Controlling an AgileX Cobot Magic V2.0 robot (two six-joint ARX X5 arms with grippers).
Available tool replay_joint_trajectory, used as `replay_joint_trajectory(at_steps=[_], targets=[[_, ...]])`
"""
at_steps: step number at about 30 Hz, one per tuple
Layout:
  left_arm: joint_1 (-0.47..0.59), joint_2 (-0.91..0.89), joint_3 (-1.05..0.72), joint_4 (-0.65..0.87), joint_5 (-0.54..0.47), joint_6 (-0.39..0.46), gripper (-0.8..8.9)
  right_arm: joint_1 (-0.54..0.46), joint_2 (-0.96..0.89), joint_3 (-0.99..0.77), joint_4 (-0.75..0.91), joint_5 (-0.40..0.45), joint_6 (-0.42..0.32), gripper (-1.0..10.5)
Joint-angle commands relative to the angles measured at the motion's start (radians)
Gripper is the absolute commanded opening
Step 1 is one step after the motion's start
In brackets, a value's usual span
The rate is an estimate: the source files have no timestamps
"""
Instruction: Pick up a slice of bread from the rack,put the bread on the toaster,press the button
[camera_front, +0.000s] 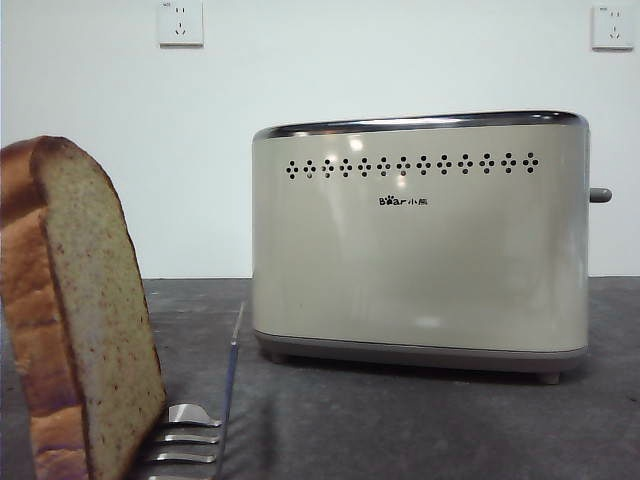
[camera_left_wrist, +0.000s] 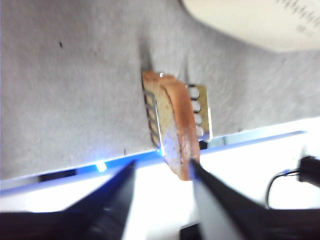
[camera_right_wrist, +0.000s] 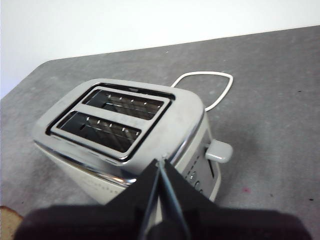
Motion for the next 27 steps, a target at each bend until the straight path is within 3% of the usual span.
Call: replay_joint_trajectory(at_steps=[1,9,10,14,15,25,27], targets=[[-0.071,0.019,0.003,0.024,-0.044,-0.087,3.24,0.000,-0.002,0.006,0.005,-0.005,-0.008,0.0],[-0.198,0.094,0.003,0.097,-0.061,-0.155,3.25,0.000,-0.002,0.006,0.005,-0.020,-0.003,0.0],[-0.208,0.111,0.003,0.095,-0.062,-0.154,3.54,0.000,-0.002,0.006,0.005,-0.020,-0.003,0.0],[-0.228,0.190,0.003,0.098,-0.063,-0.133,6.54,0.000,-0.003,0.006,0.003,-0.021,-0.003,0.0],[-0.228,0.206,0.003,0.099,-0.071,-0.127,6.69,0.000,-0.003,0.006,0.002,-0.021,-0.003,0.0],[-0.229,0.293,0.003,0.091,-0.141,-0.072,6.68,0.000,-0.003,0.006,-0.029,-0.020,-0.004,0.0],[-0.229,0.296,0.002,0.082,-0.132,-0.071,6.27,0.000,-0.003,0.006,-0.028,-0.020,-0.004,0.0]])
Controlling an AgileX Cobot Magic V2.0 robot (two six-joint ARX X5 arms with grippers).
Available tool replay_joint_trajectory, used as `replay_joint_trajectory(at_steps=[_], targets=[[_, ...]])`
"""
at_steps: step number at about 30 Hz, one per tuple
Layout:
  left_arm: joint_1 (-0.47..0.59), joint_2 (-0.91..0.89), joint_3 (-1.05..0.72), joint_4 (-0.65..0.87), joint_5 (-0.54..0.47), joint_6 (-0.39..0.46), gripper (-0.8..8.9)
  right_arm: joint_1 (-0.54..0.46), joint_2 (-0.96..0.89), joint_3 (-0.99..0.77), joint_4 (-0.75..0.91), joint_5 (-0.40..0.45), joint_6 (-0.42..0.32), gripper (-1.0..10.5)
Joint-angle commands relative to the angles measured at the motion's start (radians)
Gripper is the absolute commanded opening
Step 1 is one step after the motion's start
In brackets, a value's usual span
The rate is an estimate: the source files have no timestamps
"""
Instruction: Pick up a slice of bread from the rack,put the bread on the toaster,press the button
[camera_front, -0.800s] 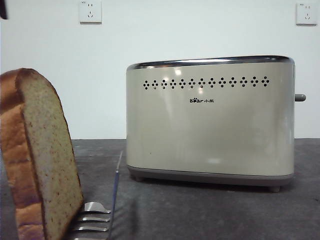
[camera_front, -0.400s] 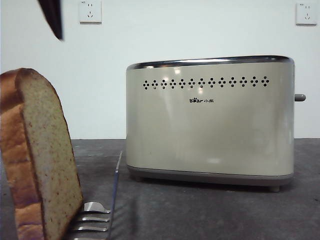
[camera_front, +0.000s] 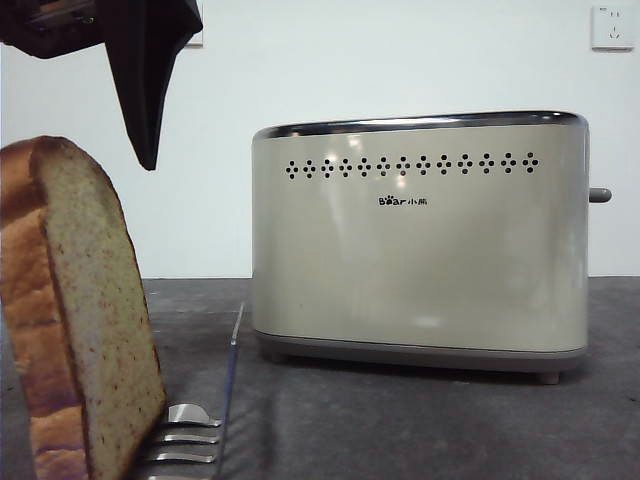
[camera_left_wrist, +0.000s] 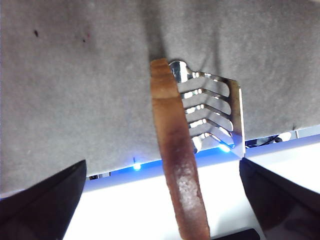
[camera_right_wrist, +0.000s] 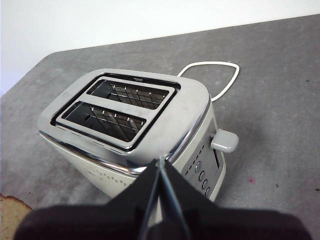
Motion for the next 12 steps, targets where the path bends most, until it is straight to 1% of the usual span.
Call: replay_joint_trajectory(at_steps=[1,3,5,8,12], targets=[[-0.002,0.009,0.001,-0.018,0.006,0.023,5.79,0.000,-0.002,0.006,0.006,-0.002,-0.005,0.0],[-0.002,0.009,0.000,-0.023,0.006,0.024,4.55,0.000,-0.002,0.006,0.006,-0.002,-0.005,0.0],[-0.002,0.010,0.000,-0.013,0.020,0.023,3.70,0.000,-0.002,0.006,0.006,-0.002,-0.005,0.0],[0.001,0.017,0.000,0.008,0.047,0.023,3.41,0.000,-0.002,0.006,0.005,-0.002,-0.005,0.0],[0.000,0.048,0.000,0.019,0.068,0.023,3.41,0.000,-0.002,0.006,0.003,-0.002,-0.005,0.0]])
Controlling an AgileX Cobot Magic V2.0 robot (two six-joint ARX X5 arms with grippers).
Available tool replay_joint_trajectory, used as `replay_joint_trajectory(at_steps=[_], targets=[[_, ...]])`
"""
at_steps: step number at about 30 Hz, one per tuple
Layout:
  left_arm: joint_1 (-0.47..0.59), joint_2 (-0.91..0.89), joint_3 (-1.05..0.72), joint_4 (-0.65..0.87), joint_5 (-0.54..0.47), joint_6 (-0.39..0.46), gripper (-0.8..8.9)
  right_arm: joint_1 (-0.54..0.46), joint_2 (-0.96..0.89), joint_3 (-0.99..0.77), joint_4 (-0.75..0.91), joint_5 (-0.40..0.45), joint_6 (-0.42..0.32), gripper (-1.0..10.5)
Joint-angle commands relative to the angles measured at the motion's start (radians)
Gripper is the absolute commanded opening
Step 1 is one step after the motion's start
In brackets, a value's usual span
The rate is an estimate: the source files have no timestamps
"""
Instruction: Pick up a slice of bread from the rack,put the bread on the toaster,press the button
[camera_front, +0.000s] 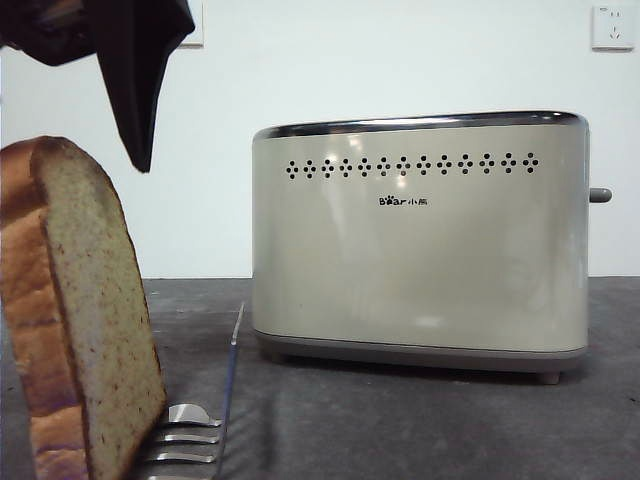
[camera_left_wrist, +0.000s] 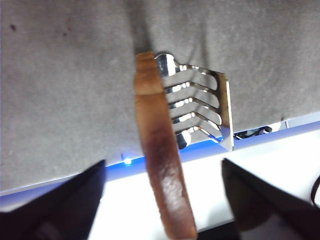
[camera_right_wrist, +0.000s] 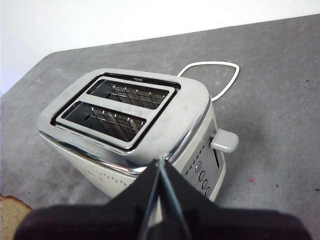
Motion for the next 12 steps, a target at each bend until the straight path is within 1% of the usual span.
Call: replay_joint_trajectory(at_steps=[1,4,8,9,10,12], targets=[[0.000,0.031,0.000,0.005,0.006,0.009,3.41,0.000,-0.002,0.006,0.002,-0.002,-0.005,0.0],[0.000,0.038,0.000,0.015,0.002,0.007,3.34,0.000,-0.002,0.006,-0.006,-0.002,-0.005,0.0],[0.003,0.037,0.000,0.020,-0.006,0.006,0.77,0.000,-0.002,0.006,-0.015,-0.002,-0.005,0.0],[0.003,0.037,0.000,0.019,-0.007,0.008,0.26,0.000,-0.002,0.006,-0.018,-0.002,-0.005,0.0],[0.003,0.037,0.000,0.020,-0.009,0.009,-0.08,0.000,-0.002,0.006,-0.021,-0.002,-0.005,0.0],[0.003,0.037,0.000,0.021,-0.009,0.013,-0.13,0.000,-0.002,0.006,-0.028,-0.002,-0.005,0.0]])
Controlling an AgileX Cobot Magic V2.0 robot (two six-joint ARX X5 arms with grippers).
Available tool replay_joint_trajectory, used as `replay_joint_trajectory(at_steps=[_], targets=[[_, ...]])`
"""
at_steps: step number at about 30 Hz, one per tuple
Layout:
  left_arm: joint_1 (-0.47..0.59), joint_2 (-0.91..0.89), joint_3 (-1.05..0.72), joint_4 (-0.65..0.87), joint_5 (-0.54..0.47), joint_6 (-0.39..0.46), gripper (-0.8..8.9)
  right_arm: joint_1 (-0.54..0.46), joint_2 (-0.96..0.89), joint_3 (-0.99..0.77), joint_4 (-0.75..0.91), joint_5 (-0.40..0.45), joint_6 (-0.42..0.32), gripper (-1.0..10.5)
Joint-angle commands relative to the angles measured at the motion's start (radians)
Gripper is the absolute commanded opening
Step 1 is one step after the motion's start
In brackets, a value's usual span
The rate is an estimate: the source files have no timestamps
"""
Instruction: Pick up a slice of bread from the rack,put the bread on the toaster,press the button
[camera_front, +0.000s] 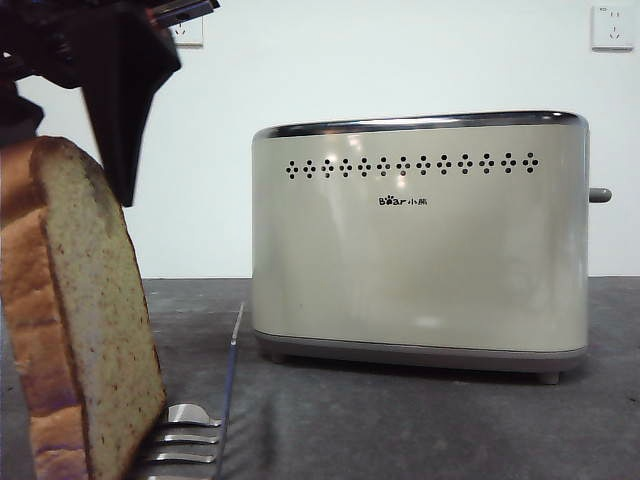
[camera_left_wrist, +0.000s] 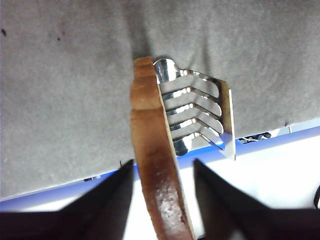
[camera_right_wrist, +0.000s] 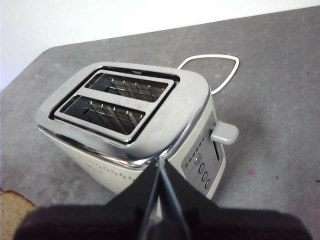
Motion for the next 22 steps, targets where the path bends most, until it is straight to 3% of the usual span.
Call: replay_joint_trajectory(at_steps=[1,22], targets=[[0.002,0.001,0.000,0.001,-0.005,0.014,-0.13,0.000,-0.002,0.006,-0.002,-0.002,-0.005,0.0],[0.002,-0.160,0.021,0.003,0.009,0.013,-0.13,0.000,-0.002,0.006,-0.006,-0.002,-0.005,0.0]])
